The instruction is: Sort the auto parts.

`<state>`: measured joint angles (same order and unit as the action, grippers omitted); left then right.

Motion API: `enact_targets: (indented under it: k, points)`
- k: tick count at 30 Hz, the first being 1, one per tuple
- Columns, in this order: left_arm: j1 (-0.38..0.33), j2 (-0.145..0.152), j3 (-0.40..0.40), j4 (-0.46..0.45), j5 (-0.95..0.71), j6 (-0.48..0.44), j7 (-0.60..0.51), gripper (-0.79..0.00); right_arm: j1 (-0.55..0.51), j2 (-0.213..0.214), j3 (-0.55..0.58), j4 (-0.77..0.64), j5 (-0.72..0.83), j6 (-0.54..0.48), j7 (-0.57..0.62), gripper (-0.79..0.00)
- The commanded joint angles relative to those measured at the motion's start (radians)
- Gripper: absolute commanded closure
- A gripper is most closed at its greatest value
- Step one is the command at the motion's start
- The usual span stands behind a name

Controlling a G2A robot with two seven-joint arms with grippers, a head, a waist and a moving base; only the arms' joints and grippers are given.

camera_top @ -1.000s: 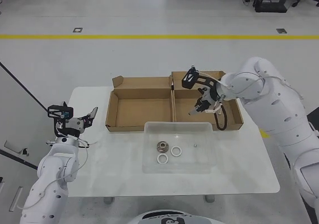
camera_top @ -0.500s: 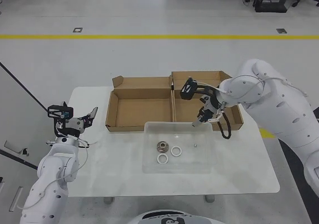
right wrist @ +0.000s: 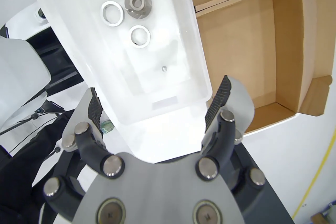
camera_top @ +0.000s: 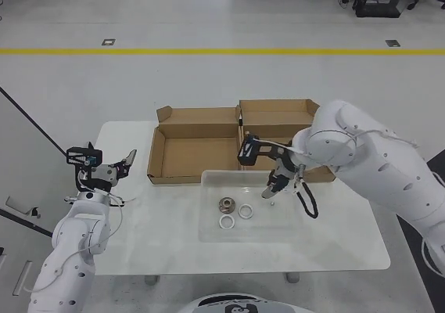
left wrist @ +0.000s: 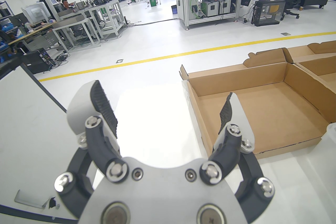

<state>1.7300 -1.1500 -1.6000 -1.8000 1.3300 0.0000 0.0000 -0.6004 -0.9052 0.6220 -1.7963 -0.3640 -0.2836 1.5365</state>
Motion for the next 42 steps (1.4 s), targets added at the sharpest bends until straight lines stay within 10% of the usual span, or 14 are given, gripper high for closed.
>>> enact_targets:
  k: [1,23,42]
  points:
    - [0.0,0.0,0.0,0.0,0.0,0.0,0.0,-0.785,0.011,0.008,-0.029,-0.014,0.005,-0.001,-0.001,-0.785]
    - [0.0,0.0,0.0,0.0,0.0,0.0,0.0,-0.785,0.177,0.016,-0.377,0.016,0.098,0.101,-0.001,-0.785]
    - [0.0,0.0,0.0,0.0,0.0,0.0,0.0,-0.785,0.145,-0.012,-0.424,0.115,0.046,0.111,-0.066,-0.785]
